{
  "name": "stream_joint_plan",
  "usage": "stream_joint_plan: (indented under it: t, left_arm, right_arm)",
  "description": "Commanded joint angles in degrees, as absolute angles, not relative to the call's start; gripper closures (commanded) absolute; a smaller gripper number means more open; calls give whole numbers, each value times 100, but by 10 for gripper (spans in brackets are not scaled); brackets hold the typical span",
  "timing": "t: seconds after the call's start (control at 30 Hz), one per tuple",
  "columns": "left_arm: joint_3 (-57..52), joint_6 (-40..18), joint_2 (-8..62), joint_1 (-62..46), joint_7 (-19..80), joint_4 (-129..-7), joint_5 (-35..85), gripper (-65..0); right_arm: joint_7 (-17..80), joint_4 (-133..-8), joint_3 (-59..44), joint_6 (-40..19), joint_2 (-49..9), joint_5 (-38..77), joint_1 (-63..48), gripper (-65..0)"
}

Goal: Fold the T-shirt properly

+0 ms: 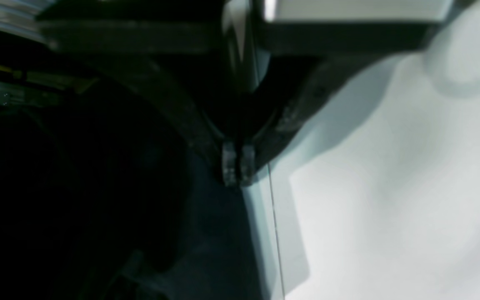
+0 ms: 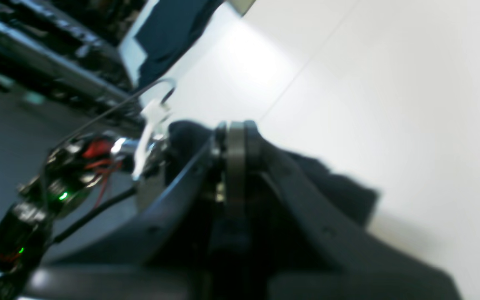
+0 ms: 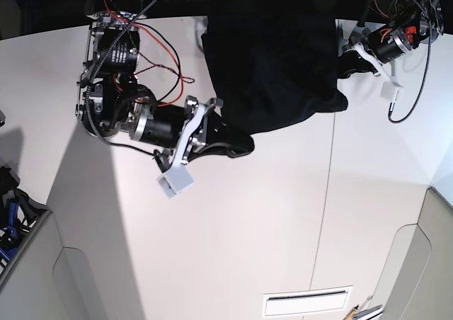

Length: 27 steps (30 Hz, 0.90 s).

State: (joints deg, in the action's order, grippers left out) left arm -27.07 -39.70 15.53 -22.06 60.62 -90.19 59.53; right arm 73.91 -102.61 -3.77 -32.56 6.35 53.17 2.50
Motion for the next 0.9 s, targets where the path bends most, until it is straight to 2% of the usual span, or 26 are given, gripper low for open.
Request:
stream_joint_plan:
  t: [0.0,0.17,0.3,0.53,0.67,0.8,0.87]
  left_arm:
    - [-2729,-4000,1619,-2204,6023,-9078,6110,0]
    - [-2729,-4000,1619,-2191,6020,-9078,6112,0]
    - [-2746,-4000,1623,-2191,6020,-9080,6442,0]
    - [-3428,-4000,1621,-2191,6139,-9323,7210,0]
    - [-3933,-4000,1621,-2193,6611,-9618,7690,-171]
    - [-4112,-4000,1625,-2259,7915,-10025,8500,-188]
    - [-4088,-4000,1625,-2375,8000,-10298,8500,-188]
  right_arm:
    - [7317,-10363,-237,-3317,670,5531,274,0]
    - [7310,-10359,615,-3330,668,5395,38,0]
    - [7046,-10359,1223,-3339,668,4661,30,0]
    - [6399,-10359,1372,-3234,663,3332,30,0]
    - [6285,-10359,1374,-3210,663,3028,30,0]
    - [6097,-10348,1372,-3164,646,2648,32,0]
    - [5988,-10320,1345,-3127,637,2467,32,0]
